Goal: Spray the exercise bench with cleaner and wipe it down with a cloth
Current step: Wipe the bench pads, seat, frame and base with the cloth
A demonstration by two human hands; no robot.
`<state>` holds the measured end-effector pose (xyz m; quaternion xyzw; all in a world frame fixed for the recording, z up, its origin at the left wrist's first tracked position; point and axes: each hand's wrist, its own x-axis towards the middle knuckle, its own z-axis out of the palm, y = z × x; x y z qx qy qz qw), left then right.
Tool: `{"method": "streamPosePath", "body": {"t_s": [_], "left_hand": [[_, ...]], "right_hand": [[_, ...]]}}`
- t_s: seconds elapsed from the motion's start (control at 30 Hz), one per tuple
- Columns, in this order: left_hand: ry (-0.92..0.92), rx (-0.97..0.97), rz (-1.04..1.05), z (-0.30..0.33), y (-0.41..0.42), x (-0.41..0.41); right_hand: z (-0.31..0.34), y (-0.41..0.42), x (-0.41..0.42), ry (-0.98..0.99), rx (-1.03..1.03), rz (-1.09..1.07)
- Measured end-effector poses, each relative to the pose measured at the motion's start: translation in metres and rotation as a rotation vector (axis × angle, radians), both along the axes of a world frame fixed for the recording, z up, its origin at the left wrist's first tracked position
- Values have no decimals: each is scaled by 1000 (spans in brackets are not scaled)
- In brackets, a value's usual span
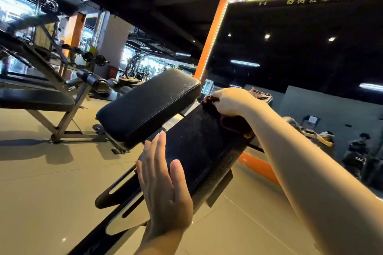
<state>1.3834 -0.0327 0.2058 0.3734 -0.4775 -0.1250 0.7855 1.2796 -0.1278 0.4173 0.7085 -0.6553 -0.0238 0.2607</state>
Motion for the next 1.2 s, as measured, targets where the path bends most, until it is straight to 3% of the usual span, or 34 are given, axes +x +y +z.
{"method": "streamPosePath", "body": {"t_s": [0.2, 0.4, 0.6, 0.73, 0.9, 1.0, 1.1, 1.2], "left_hand": [[-8, 80, -37, -2, 12, 7], [-31, 204, -92, -20, 46, 34], [136, 409, -302, -44, 126, 56], [287, 422, -395, -48, 176, 67], [429, 563, -353, -66, 228, 85], [303, 622, -303, -82, 255, 102], [28, 607, -296, -91, 283, 118], [-257, 583, -304, -95, 305, 131]], "right_hand": [[-46, 58, 29, 52, 149, 265], [-100, 127, 36, -12, 67, 581], [-160, 198, 39, -489, 13, 732], [-218, 230, 54, -657, -41, 863], [-278, 284, 79, -964, 118, 866], [-292, 311, 84, -1160, 407, 808], [-294, 326, 80, -1343, 597, 729], [-297, 339, 79, -1205, 580, 724]]}}
